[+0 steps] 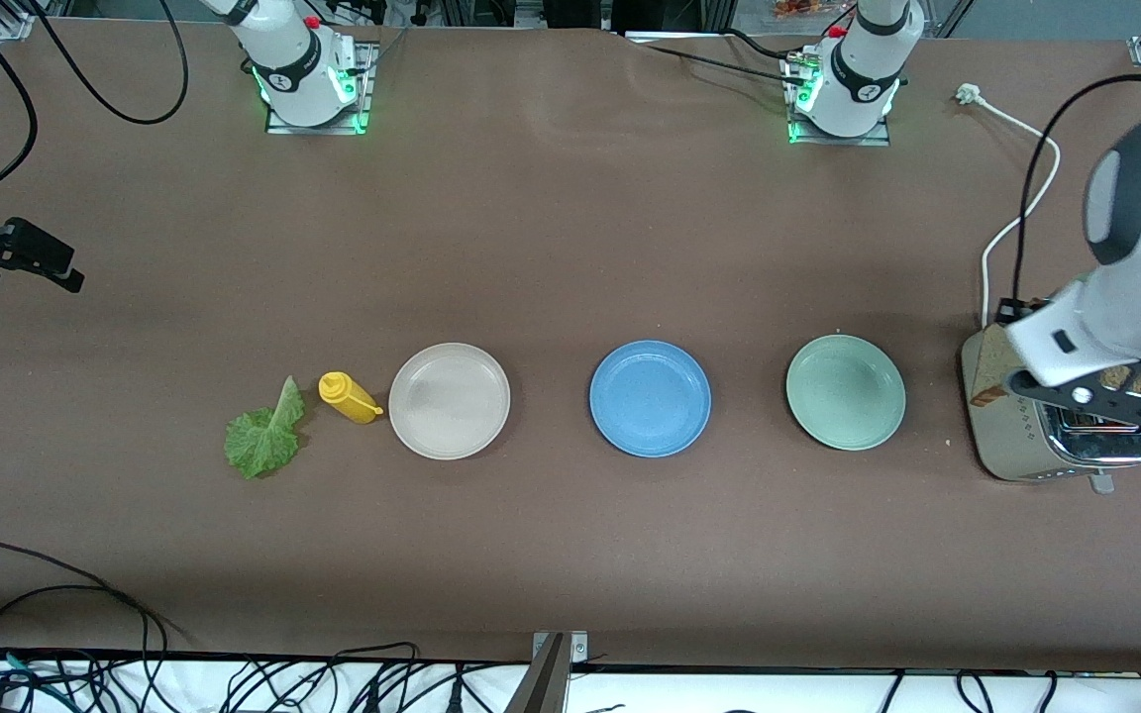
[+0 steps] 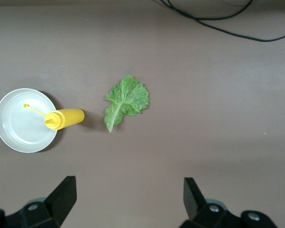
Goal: Make sandwich in blue plate with both arms
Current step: 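Grasp the bread slice and lift it out with the left gripper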
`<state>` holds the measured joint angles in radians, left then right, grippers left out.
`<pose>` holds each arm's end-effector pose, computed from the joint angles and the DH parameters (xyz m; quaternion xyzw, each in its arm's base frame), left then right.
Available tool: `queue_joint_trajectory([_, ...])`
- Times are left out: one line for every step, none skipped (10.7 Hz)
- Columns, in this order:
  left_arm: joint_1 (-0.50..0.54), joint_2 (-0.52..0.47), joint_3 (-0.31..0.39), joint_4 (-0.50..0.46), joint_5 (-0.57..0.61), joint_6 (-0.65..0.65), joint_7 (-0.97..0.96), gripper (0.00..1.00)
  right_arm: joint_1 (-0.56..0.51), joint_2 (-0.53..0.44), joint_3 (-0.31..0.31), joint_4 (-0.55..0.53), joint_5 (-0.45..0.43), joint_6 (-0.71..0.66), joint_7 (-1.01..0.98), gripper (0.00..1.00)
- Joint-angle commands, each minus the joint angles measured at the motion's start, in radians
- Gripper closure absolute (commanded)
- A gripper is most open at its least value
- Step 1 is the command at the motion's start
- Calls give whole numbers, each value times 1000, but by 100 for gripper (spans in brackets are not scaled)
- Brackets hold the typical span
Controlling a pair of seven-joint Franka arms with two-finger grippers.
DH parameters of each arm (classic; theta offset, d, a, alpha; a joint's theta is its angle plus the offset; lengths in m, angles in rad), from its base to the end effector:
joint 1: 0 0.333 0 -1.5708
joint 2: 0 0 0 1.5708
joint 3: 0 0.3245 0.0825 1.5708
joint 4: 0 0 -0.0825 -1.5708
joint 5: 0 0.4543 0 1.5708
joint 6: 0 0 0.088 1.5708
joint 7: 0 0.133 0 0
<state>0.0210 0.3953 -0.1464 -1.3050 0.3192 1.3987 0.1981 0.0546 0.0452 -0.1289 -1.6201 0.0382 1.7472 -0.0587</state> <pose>0.7087 -0.0269 0.4779 -0.9684 0.1529 0.1519 0.1251 0.6543 -0.0428 0.5676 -0.9990 0.0102 -0.0421 0.0133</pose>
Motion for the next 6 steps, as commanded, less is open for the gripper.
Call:
queue_joint_trajectory([-128,-13,-4,26,11,-38,7,100,1,2,0,16,-9,-17,-3,0])
queue_joint_trajectory([-154,-12,-7,26,-32,-38,3,100,1,2,0,16,-9,-17,-3,0])
queue_joint_trajectory([-171,-12,-6,26,-78,-38,-28,100,1,2,0,16,-9,-17,-3,0])
queue_joint_trajectory([-185,0,-9,26,-144,-34,-66,100,1,2,0,16,-7,-17,-3,0])
queue_joint_trajectory([-199,23,-9,26,-246,-21,-119,100,1,2,0,16,-9,-17,-3,0])
queue_joint_trajectory([-217,48,-7,26,-338,12,-187,100,1,2,0,16,-7,-17,-3,0])
